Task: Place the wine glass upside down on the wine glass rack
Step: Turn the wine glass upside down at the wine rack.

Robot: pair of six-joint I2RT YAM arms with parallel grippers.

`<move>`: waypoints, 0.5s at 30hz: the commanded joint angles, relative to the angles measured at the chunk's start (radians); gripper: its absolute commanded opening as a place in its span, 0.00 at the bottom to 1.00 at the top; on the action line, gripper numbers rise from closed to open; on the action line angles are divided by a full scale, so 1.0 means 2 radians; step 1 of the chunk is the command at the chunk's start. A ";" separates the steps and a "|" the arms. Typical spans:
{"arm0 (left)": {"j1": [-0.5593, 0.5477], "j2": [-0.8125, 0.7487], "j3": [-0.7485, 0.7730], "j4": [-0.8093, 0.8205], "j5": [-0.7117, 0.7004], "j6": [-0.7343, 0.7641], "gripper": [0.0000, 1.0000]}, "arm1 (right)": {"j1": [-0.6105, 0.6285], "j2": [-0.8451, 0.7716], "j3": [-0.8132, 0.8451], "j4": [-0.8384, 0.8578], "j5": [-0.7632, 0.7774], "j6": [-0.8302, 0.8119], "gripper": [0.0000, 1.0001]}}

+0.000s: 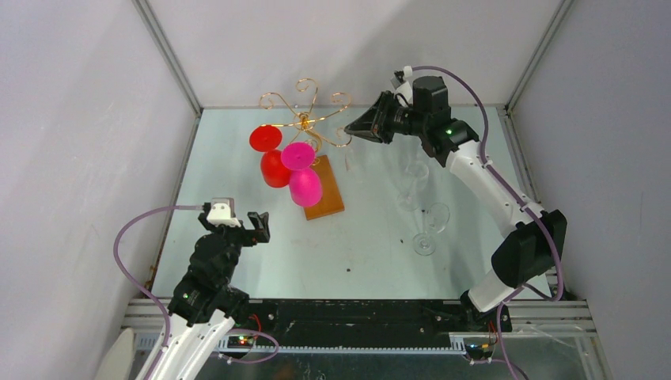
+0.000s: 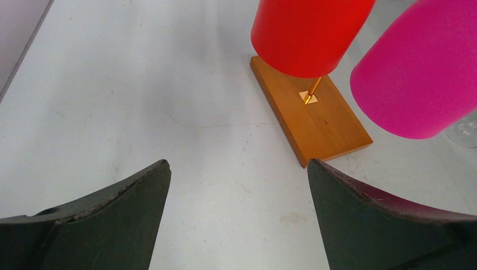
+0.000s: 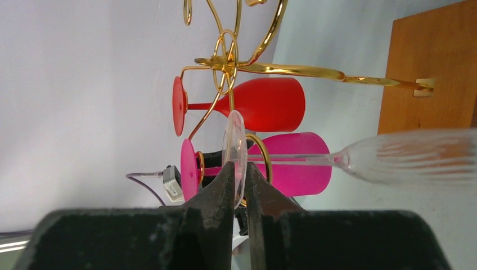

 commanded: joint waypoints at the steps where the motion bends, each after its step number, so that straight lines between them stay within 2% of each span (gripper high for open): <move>1: -0.003 -0.001 0.004 0.008 -0.009 -0.003 1.00 | 0.003 -0.004 0.026 -0.010 0.009 -0.021 0.15; 15: -0.003 -0.002 0.004 0.007 -0.010 -0.002 1.00 | 0.001 0.002 0.055 -0.075 0.022 -0.069 0.24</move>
